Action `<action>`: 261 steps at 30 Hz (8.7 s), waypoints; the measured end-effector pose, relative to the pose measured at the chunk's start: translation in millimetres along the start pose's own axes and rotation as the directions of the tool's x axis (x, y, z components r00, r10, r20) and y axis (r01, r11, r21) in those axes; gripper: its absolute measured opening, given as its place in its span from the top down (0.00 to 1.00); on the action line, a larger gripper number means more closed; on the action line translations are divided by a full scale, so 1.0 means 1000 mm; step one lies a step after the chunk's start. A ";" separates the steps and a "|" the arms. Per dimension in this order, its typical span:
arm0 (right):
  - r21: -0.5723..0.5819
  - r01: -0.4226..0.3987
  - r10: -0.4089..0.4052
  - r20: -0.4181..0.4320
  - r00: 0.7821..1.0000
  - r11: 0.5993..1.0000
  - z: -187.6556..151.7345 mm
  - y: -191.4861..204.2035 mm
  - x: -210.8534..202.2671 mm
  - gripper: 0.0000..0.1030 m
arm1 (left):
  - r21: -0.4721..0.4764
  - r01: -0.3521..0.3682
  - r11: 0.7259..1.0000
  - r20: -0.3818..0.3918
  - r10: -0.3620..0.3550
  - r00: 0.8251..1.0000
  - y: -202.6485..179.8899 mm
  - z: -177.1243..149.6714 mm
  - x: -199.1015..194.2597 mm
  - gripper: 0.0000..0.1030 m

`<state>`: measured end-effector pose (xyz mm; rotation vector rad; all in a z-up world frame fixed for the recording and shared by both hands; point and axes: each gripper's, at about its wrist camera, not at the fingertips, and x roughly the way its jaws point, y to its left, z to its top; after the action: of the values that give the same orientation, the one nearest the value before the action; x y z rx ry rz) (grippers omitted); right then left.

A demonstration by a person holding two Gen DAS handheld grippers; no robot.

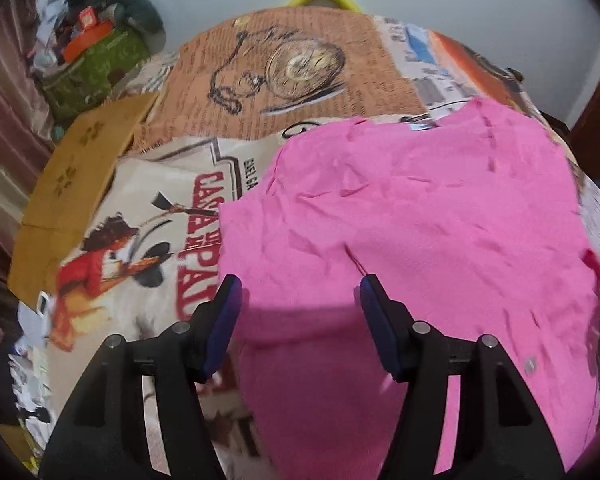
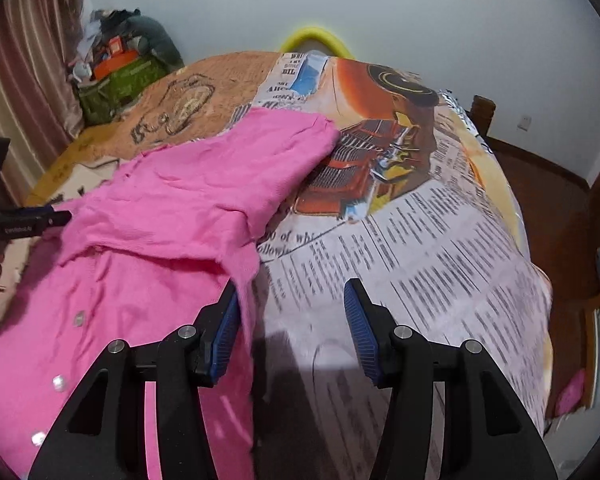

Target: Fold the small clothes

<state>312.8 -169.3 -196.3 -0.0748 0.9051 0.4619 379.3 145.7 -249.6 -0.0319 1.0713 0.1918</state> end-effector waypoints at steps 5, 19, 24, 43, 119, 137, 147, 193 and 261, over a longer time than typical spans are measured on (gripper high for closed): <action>-0.019 -0.028 0.029 0.035 0.999 0.999 -0.003 0.016 -0.040 0.53 | 0.036 0.010 0.999 0.065 -0.012 0.998 0.002 -0.020 -0.055 0.29; -0.036 -0.078 0.078 0.001 0.997 0.996 -0.047 0.043 -0.091 0.42 | 0.023 0.035 0.999 0.021 -0.035 0.999 0.028 -0.098 -0.107 0.18; -0.001 -0.086 0.086 -0.085 0.993 0.996 -0.076 0.038 -0.076 0.42 | 0.008 0.081 0.997 -0.040 -0.081 0.996 0.027 -0.124 -0.094 0.18; 0.029 -0.157 0.160 -0.185 0.970 0.987 -0.118 0.042 -0.045 0.74 | -0.100 0.274 0.957 -0.117 -0.284 0.951 0.017 -0.160 -0.074 0.86; 0.029 -0.123 0.125 -0.113 0.986 0.992 -0.054 0.012 -0.012 0.60 | -0.152 0.183 0.971 -0.114 -0.201 0.973 0.041 -0.107 -0.024 0.81; -0.044 -0.151 0.150 -0.028 0.988 0.988 -0.047 0.033 -0.046 0.93 | -0.157 0.175 0.972 0.080 -0.164 0.983 0.063 -0.091 -0.091 0.97; -0.086 -0.163 0.173 0.120 0.978 0.983 0.004 0.043 -0.085 0.93 | -0.106 0.179 0.978 0.225 -0.152 0.962 0.057 -0.034 -0.140 0.97; -0.040 -0.047 0.050 0.071 0.996 0.998 0.061 0.008 0.002 0.53 | -0.107 0.076 0.991 -0.036 -0.080 0.996 0.077 0.019 0.020 0.46; -0.106 -0.133 0.128 -0.059 0.990 0.985 -0.039 0.062 -0.033 0.74 | 0.058 0.121 0.991 -0.071 -0.117 0.991 0.016 -0.062 -0.040 0.90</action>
<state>240.7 -135.3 -187.6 -0.1290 0.9383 0.6347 304.3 148.8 -243.7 -0.0464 1.1387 0.0502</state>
